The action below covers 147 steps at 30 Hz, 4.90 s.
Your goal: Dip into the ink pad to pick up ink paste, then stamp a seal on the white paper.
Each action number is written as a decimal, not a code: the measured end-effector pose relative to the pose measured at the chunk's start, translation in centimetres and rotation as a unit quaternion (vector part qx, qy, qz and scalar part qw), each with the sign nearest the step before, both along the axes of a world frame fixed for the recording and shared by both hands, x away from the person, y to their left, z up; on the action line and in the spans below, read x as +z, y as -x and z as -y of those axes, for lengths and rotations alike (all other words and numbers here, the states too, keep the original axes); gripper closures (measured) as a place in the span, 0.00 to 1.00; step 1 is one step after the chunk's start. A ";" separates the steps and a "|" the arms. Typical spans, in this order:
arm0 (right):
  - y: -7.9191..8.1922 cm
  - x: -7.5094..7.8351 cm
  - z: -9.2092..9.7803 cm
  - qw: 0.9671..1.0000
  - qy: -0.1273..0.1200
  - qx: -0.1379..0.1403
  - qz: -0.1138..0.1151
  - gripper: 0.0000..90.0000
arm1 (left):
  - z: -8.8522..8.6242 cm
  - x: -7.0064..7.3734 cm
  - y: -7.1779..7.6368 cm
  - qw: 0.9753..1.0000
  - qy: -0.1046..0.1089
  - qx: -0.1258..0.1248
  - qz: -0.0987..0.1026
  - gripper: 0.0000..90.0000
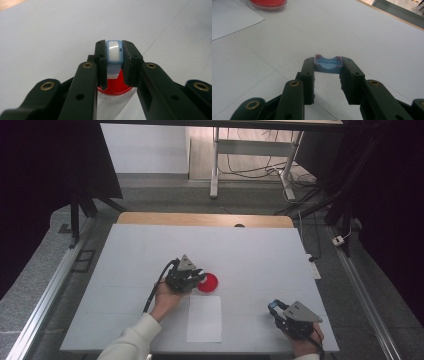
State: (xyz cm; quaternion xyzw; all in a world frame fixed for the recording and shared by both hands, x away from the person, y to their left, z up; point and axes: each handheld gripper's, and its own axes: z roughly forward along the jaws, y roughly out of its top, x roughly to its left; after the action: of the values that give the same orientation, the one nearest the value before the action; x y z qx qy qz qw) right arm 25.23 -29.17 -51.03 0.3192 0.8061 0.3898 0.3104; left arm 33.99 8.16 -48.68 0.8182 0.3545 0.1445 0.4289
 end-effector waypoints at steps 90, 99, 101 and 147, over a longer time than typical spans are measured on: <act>0.0 0.1 0.0 1.000 0.000 0.002 0.002 0.72 | -4.6 1.9 6.8 0.995 0.076 -0.065 -0.024 0.83; 0.0 0.1 0.0 1.000 0.001 0.002 0.002 0.72 | -4.3 1.5 7.3 0.994 0.073 -0.073 -0.031 0.83; 0.0 0.1 0.0 1.000 0.000 0.002 0.002 0.72 | -4.3 1.2 7.5 0.994 0.070 -0.076 -0.034 0.83; -0.1 0.0 -0.1 1.000 0.004 0.005 0.001 0.72 | 0.0 -1.3 7.5 0.994 0.008 -0.103 -0.040 0.83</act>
State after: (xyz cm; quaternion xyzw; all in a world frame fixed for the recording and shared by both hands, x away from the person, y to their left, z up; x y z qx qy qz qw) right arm 25.30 -29.10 -51.02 0.3140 0.8086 0.3887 0.3105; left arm 26.51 8.13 -49.96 0.8522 0.2861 0.0637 0.4335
